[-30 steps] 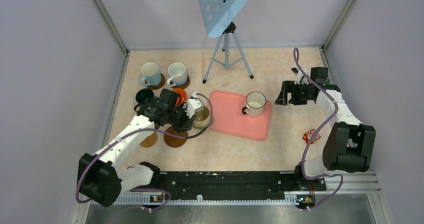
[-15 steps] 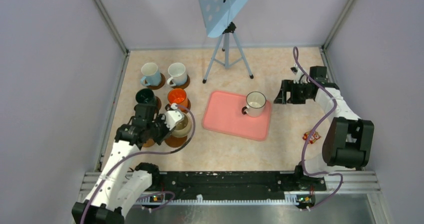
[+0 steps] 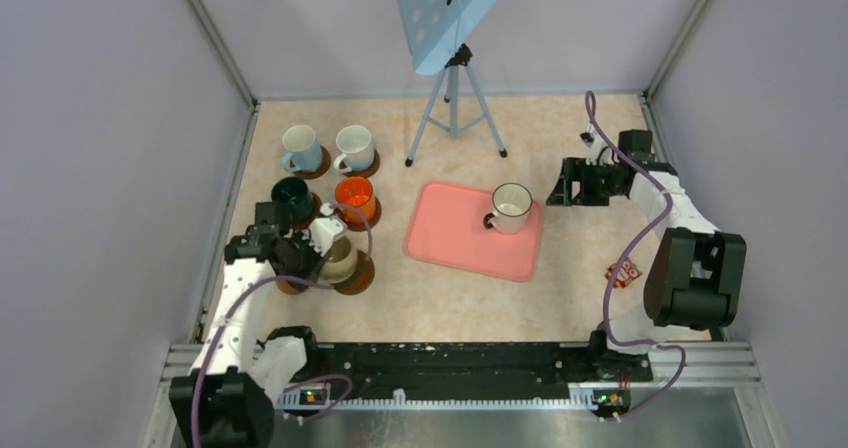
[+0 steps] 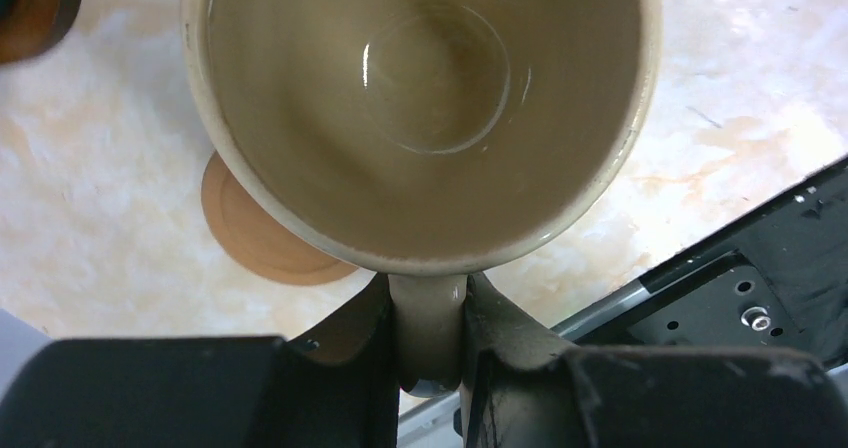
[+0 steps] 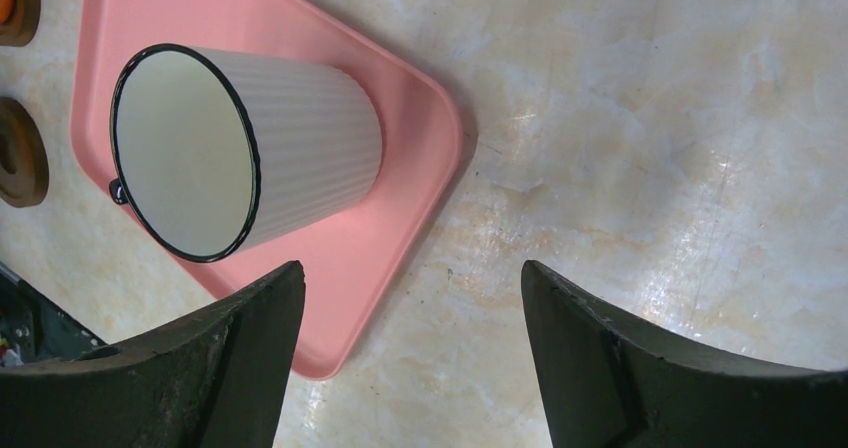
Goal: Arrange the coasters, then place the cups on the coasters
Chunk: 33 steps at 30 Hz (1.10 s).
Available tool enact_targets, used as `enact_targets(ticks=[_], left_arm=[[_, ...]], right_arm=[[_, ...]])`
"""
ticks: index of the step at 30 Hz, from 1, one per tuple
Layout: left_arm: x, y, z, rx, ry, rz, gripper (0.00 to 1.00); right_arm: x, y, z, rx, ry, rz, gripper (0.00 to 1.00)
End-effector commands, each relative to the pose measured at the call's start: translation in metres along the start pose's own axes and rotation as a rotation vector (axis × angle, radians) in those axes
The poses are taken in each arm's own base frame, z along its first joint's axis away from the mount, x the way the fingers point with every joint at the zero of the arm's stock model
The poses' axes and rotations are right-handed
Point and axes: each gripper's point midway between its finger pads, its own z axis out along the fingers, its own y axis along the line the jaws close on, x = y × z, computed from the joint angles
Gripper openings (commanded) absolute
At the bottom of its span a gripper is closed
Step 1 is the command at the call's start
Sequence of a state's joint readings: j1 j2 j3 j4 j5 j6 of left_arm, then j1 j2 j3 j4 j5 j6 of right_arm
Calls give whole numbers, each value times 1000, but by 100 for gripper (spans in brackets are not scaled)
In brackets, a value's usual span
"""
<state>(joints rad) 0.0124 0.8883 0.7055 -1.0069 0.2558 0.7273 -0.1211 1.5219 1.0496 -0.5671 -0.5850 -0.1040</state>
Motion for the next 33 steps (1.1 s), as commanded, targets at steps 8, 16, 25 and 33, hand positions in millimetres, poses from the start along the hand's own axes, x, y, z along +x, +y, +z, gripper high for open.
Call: enact_targets(ticks=[8,16,25,33], left_arm=[[-13,79,-36,-112,-163,-15,0],[28,100,-46,-176,-154,-23,0],[49,92,-38,-169,-144,23,0],[65,85,-25,-110,-109,8,0]], right_arm=[[-21,2,-12,7,-53,-68,78],[-18,2,-12,12,-57,-69,78],[-14,1,-13,20,-46,-66,78],[-8,0,-14,30,-38,-66,78]])
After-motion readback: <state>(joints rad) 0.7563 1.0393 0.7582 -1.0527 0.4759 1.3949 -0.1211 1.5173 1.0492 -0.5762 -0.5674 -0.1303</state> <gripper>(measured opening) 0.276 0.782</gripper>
